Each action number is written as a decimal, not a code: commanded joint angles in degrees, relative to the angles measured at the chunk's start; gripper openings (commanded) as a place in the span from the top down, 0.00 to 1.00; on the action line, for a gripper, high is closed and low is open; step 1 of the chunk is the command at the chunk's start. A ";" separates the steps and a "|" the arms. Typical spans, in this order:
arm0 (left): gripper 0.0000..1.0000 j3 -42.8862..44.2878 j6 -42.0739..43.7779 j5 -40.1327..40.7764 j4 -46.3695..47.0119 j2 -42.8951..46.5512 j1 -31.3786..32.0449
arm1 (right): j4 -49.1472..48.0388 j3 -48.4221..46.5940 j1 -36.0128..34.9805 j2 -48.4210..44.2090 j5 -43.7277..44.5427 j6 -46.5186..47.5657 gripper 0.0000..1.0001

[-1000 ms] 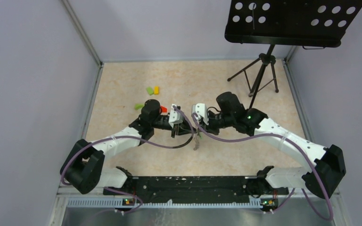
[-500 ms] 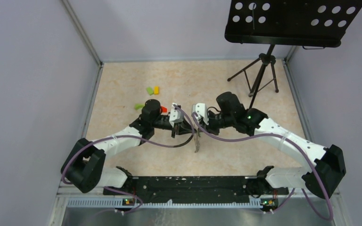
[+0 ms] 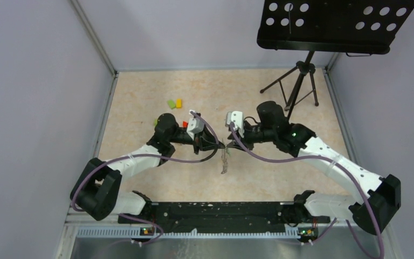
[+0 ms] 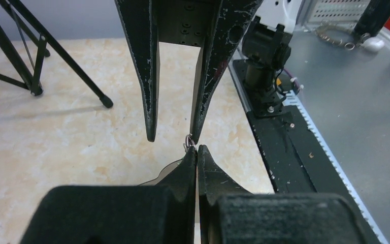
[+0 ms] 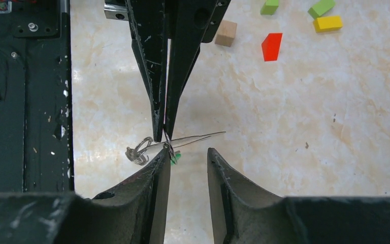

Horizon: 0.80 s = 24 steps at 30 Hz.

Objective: Put the keys on the keyring
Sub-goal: Adjust the key on the keyring.

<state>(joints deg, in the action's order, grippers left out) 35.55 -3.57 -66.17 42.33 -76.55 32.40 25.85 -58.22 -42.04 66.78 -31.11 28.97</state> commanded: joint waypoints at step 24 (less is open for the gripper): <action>1.00 -2.95 -17.99 -3.59 25.38 -2.14 -0.69 | -3.69 1.99 2.14 -2.25 -11.99 0.82 0.69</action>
<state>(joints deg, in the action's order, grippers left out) 32.77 -20.32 -69.47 63.48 -78.41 31.90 24.43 -55.77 -40.34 63.75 -39.92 28.95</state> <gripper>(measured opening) 0.004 0.314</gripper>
